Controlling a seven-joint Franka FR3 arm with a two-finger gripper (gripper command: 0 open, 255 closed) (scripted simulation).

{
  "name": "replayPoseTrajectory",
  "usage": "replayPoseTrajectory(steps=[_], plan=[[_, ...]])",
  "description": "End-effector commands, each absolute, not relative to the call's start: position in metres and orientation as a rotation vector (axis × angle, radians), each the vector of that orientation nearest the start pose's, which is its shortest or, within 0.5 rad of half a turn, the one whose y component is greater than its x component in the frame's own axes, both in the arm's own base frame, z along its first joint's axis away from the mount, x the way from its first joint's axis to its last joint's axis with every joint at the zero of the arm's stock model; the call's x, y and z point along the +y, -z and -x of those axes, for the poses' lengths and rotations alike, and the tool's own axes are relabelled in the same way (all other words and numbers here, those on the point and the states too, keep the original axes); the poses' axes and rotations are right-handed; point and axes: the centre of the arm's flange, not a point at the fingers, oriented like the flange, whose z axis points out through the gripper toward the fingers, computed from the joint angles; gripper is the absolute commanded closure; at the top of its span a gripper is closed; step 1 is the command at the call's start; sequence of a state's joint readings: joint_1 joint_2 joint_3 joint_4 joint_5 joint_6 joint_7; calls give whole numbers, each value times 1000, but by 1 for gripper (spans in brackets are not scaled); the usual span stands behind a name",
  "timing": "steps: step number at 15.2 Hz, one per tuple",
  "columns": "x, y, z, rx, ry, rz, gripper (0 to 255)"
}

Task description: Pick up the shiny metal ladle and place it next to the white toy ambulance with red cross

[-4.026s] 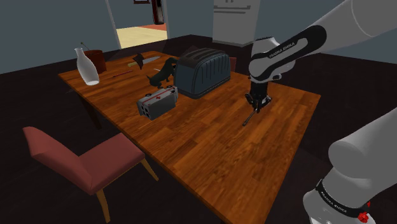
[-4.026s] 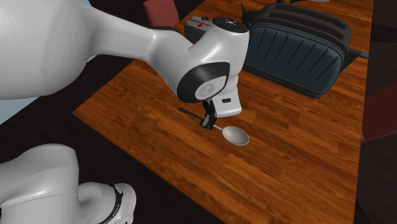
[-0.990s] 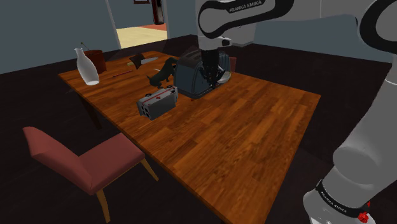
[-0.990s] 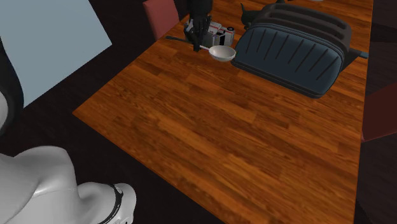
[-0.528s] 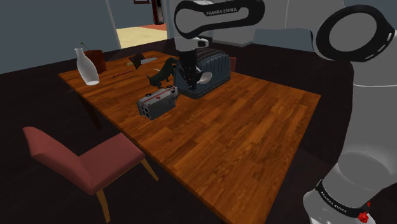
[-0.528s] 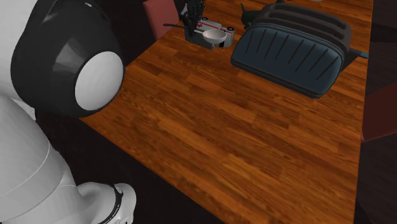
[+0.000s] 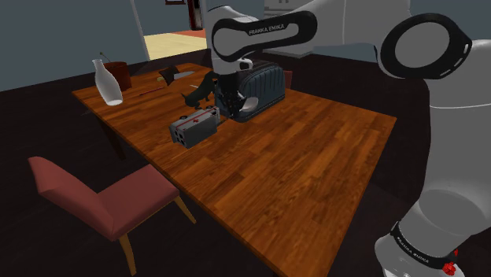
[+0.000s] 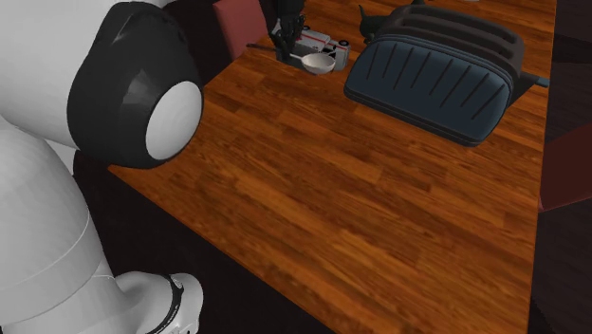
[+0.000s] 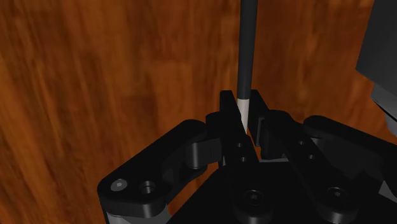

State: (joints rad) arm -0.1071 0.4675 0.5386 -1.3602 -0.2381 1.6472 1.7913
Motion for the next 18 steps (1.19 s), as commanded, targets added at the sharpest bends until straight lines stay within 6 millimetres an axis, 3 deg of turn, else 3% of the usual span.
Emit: replayPoseTrajectory(steps=[1, 18], plan=[[197, -461, -642, 2043, -83, 2521, 255], [197, -372, -642, 2043, -83, 2521, 255]])
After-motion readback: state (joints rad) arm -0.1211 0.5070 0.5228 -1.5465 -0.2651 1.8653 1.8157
